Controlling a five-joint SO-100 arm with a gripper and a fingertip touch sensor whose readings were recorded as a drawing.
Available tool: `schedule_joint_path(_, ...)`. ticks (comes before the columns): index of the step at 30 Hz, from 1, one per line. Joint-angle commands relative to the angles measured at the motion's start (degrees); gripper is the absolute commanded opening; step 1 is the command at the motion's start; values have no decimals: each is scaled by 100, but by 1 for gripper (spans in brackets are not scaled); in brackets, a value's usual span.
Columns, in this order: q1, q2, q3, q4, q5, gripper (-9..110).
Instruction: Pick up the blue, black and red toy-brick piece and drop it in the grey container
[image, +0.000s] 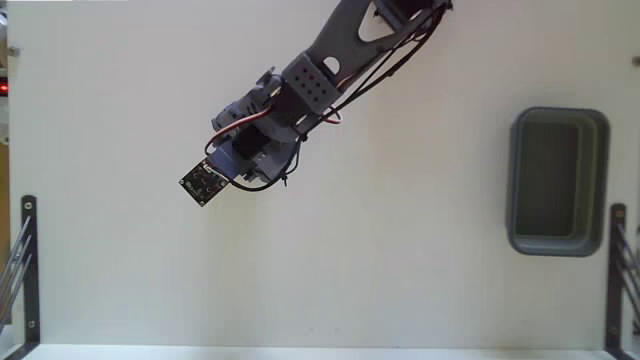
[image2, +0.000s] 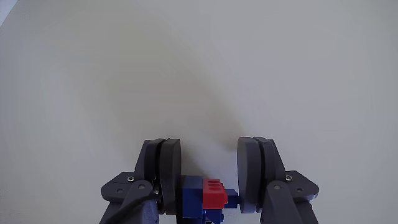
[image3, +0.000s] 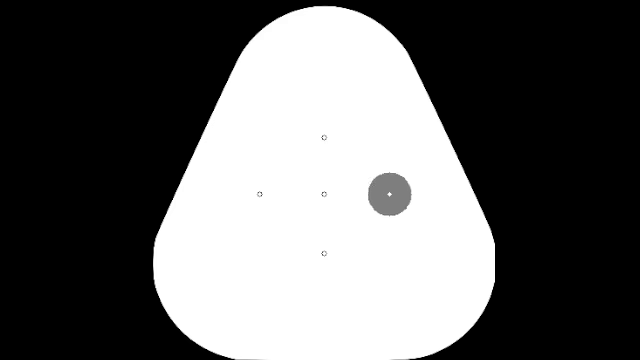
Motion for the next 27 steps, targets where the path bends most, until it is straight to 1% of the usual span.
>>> schedule_joint_path(1, 125, 180, 36, -129, 26, 51)
schedule_joint_path(9, 125, 180, 36, -129, 26, 49)
schedule_joint_path(27, 125, 180, 36, -129, 26, 49)
